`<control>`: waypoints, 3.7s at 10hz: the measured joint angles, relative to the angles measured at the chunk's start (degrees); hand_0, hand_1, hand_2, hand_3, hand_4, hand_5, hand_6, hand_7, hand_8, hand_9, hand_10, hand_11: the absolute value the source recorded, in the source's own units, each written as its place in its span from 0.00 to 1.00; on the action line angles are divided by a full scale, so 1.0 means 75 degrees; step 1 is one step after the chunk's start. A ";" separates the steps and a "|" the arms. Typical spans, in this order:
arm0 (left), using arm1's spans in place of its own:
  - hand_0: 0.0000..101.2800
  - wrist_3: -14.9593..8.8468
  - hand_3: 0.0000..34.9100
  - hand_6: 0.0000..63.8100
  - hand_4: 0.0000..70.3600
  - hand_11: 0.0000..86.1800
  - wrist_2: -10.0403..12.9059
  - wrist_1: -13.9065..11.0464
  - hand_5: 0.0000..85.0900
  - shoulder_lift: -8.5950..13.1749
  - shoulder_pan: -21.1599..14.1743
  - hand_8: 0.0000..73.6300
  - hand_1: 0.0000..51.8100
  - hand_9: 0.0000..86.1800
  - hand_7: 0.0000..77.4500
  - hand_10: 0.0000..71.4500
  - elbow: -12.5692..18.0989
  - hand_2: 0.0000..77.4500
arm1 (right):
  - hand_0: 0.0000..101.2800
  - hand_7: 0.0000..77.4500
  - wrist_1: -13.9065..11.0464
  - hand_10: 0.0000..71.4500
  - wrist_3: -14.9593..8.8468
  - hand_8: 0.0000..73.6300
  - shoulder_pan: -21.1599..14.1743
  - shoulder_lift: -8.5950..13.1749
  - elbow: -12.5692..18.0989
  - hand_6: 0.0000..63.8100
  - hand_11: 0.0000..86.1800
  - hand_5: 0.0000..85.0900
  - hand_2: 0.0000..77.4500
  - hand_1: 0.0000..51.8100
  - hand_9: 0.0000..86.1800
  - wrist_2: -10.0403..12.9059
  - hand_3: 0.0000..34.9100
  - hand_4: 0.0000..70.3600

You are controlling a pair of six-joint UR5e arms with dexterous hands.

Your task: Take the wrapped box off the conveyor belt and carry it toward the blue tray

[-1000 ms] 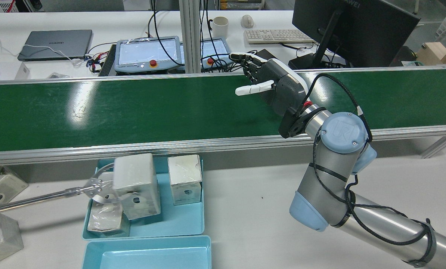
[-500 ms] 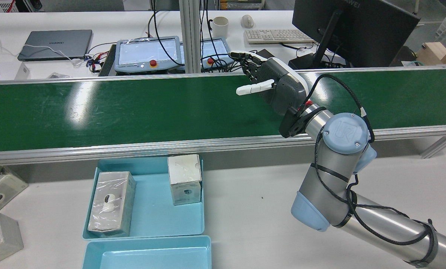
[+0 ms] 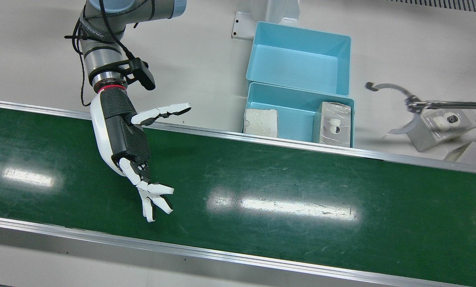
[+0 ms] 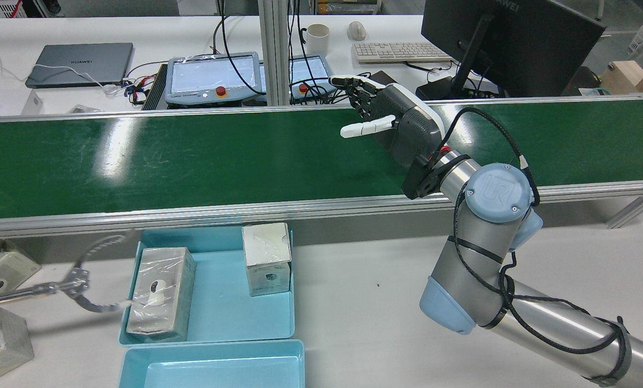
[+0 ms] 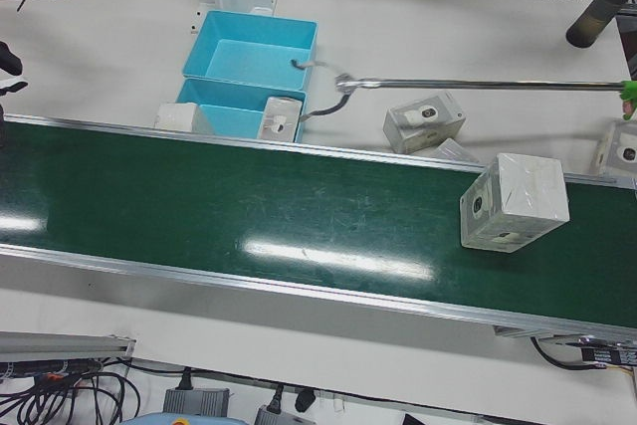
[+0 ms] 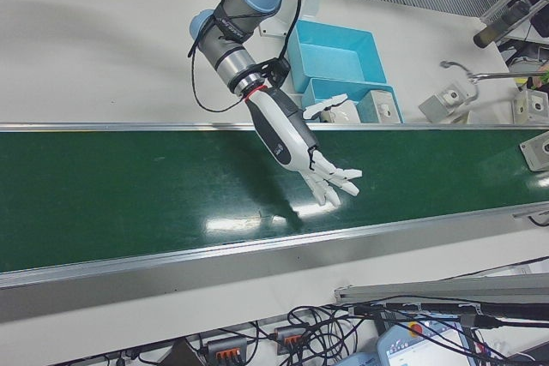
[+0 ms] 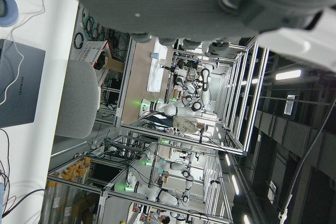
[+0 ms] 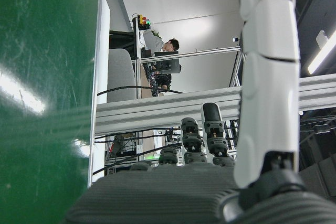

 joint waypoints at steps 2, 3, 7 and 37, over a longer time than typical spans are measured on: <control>0.00 0.0000 0.00 0.01 0.00 0.01 0.0000 0.0000 0.01 0.0000 0.0000 0.01 0.00 0.01 0.01 0.01 0.0000 0.01 | 0.48 0.08 -0.0001 0.00 -0.0008 0.03 -0.0006 0.0008 -0.0026 0.09 0.01 0.29 0.13 0.29 0.06 0.0007 0.00 0.17; 0.00 0.0000 0.00 0.01 0.00 0.01 0.0000 0.0000 0.01 0.0000 0.0000 0.01 0.00 0.01 0.01 0.01 0.0000 0.01 | 0.48 0.08 0.0002 0.00 -0.0007 0.03 -0.0011 0.0020 -0.0051 0.09 0.01 0.29 0.13 0.29 0.06 0.0012 0.00 0.17; 0.00 0.0000 0.00 0.01 0.00 0.01 0.0000 0.0000 0.01 0.0000 0.0000 0.01 0.00 0.01 0.00 0.01 0.0000 0.01 | 0.48 0.08 0.0002 0.00 -0.0001 0.03 -0.0014 0.0038 -0.0106 0.10 0.01 0.29 0.13 0.29 0.06 0.0014 0.02 0.19; 0.00 0.0000 0.00 0.01 0.00 0.01 0.0000 0.0000 0.01 0.0000 0.0000 0.01 0.00 0.01 0.00 0.01 0.0000 0.01 | 0.48 0.11 0.0017 0.00 -0.0013 0.01 -0.0285 0.0223 -0.0299 0.09 0.01 0.29 0.14 0.29 0.05 0.0645 0.00 0.15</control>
